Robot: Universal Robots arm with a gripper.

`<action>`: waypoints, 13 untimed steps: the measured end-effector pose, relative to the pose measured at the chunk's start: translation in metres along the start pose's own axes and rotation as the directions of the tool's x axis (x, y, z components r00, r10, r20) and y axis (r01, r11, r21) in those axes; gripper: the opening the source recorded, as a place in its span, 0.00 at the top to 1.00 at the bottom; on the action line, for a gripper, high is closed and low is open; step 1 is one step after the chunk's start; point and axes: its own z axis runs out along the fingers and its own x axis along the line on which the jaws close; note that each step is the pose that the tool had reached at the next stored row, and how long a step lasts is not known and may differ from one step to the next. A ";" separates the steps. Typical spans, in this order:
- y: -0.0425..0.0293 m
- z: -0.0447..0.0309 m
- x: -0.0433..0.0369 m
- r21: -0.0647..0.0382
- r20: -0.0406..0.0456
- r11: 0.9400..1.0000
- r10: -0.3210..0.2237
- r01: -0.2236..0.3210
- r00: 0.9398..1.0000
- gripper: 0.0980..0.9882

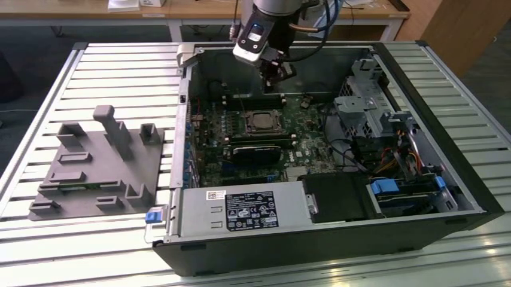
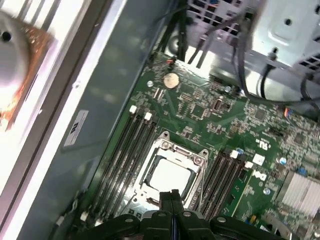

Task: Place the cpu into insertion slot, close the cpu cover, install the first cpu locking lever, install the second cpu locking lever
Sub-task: 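Install the first cpu locking lever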

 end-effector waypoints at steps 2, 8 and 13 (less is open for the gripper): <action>0.0000 0.0001 0.0000 0.001 -0.001 0.999 -0.036 0.036 0.999 0.99; 0.0000 0.0001 0.0000 0.006 -0.005 0.990 -0.138 0.138 0.990 0.99; 0.0000 0.0001 0.0000 0.008 -0.007 0.979 -0.205 0.205 0.979 0.99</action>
